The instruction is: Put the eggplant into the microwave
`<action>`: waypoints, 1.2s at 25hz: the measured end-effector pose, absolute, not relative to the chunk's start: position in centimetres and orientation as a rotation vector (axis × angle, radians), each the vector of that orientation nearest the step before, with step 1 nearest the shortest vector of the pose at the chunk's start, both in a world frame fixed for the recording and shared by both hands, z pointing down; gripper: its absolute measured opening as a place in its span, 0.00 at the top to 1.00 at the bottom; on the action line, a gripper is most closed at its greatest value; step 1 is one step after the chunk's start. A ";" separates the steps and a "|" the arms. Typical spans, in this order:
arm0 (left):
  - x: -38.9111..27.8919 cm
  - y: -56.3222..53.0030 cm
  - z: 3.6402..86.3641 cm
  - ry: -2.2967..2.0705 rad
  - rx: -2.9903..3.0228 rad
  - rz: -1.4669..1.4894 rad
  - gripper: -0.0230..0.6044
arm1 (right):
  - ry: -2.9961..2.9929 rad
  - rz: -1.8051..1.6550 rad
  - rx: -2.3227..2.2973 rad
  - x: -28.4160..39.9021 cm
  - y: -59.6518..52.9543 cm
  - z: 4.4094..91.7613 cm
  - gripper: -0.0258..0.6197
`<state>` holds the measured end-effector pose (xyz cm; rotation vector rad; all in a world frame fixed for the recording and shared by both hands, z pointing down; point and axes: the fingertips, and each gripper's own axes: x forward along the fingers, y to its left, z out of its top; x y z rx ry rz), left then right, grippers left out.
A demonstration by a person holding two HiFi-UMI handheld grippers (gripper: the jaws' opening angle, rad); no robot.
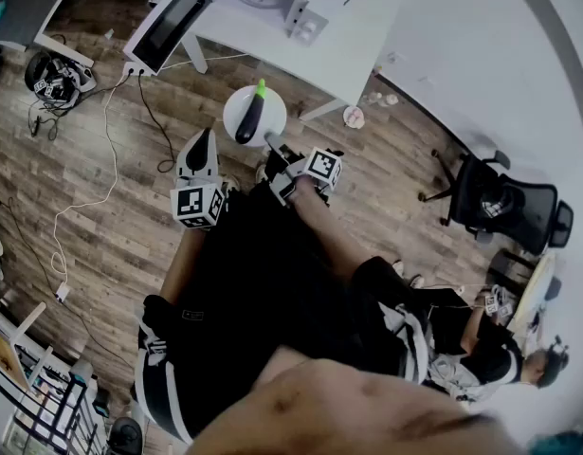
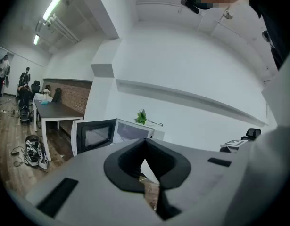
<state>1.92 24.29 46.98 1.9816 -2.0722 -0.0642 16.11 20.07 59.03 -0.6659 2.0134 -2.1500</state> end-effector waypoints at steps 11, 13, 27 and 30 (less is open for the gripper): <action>2.3 24.4 47.2 -2.063 1.985 -0.068 0.91 | 2.013 -2.156 -0.655 16.1 20.5 58.8 0.90; 2.4 24.5 47.2 -2.062 1.985 -0.068 0.91 | 2.013 -2.162 -0.663 16.2 20.6 58.9 0.90; 3.2 24.5 46.8 -2.092 1.967 -0.073 0.91 | 1.991 -2.182 -0.628 16.8 20.1 58.5 0.90; 3.5 24.1 46.9 -2.106 1.956 -0.067 0.91 | 1.999 -2.184 -0.614 17.0 19.6 58.5 0.90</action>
